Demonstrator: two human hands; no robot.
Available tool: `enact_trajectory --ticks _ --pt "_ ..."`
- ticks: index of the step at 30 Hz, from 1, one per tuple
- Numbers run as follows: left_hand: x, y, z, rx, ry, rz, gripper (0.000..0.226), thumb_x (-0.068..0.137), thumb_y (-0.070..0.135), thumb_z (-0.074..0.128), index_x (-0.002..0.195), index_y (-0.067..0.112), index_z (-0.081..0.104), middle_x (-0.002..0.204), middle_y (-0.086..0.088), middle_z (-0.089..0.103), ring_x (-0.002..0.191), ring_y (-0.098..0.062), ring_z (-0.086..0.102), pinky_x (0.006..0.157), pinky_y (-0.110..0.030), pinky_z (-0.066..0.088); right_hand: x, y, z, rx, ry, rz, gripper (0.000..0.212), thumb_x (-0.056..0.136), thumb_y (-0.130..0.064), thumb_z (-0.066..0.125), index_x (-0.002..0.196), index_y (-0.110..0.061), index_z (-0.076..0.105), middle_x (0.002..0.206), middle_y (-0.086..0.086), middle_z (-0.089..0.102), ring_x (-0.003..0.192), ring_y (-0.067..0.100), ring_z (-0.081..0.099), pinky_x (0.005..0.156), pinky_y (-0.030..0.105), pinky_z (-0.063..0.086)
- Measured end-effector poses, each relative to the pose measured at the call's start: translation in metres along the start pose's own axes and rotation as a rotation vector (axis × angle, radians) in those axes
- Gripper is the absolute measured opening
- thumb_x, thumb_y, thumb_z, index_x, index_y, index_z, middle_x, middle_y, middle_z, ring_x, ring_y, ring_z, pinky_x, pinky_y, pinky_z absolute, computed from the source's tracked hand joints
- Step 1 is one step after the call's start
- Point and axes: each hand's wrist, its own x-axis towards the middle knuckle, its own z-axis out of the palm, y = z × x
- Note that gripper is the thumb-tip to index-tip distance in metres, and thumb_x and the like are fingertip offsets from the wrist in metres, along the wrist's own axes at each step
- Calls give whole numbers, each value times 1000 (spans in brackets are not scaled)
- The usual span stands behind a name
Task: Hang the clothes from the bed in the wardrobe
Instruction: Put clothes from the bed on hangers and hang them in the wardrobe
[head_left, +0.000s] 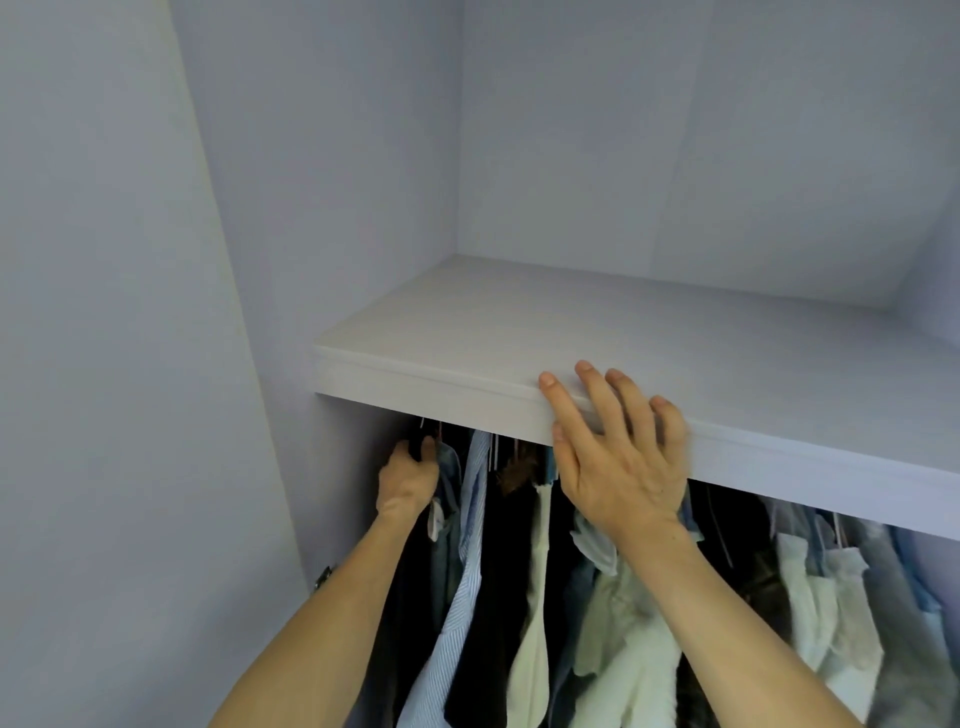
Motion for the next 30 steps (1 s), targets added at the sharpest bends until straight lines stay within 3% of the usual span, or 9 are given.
enact_trajectory --ticks 4,8,11,15,20,22,24,27,30 --pt "-3 -2 -1 -193 23 50 40 105 27 43 142 13 52 138 -11 57 124 -29 53 98 -25 38 0 1 0 -36 51 1 53 96 -39 54 147 -35 46 141 0 58 123 24 57 100 44 38" --pt "-6 0 -5 -334 55 78 41 105 28 45 143 16 52 137 -5 59 124 -24 55 110 -36 42 2 -1 1 -51 56 2 54 95 -40 55 148 -35 45 140 1 58 123 24 55 100 44 38" --pt "-11 -1 -10 -313 48 109 40 105 28 44 143 18 52 135 -3 61 126 -25 55 112 -40 41 4 -2 0 -35 15 7 52 97 -39 53 148 -36 45 142 1 57 124 25 53 103 44 35" --pt "-38 -20 -20 -298 33 117 42 105 30 45 145 19 50 138 2 57 127 -20 53 111 -30 38 4 -2 -9 -3 -23 28 49 99 -37 51 148 -36 45 145 3 54 129 27 52 106 46 33" --pt "-89 -49 -45 -287 32 129 39 105 33 46 142 24 53 132 5 61 120 -14 57 109 -30 41 -1 -30 -30 96 -125 256 55 100 -36 48 153 -31 36 161 9 31 150 28 26 121 54 16" --pt "-112 -65 -58 -276 7 132 38 104 35 46 141 26 55 131 7 63 120 -11 58 111 -34 42 -23 -49 -41 199 -228 310 63 96 -34 50 155 -24 33 164 12 20 153 29 13 122 54 9" --pt "-136 -77 -74 -243 11 139 35 104 35 47 136 28 58 127 10 65 117 -7 59 108 -30 44 -54 -71 -51 384 -391 328 66 92 -35 53 154 -21 35 165 10 18 153 27 13 122 50 13" --pt "-173 -89 -101 -198 24 130 28 104 30 48 127 35 62 117 19 68 110 4 61 93 -11 45 -94 -102 -66 780 -785 507 52 98 -41 54 145 -20 46 156 -3 37 144 21 33 115 36 32" --pt "-218 -102 -124 -148 11 106 25 104 30 49 121 38 65 111 22 70 108 6 62 97 -14 48 -99 -131 -87 1255 -1126 835 44 96 -44 58 136 -26 51 135 -9 57 124 10 54 96 23 43"
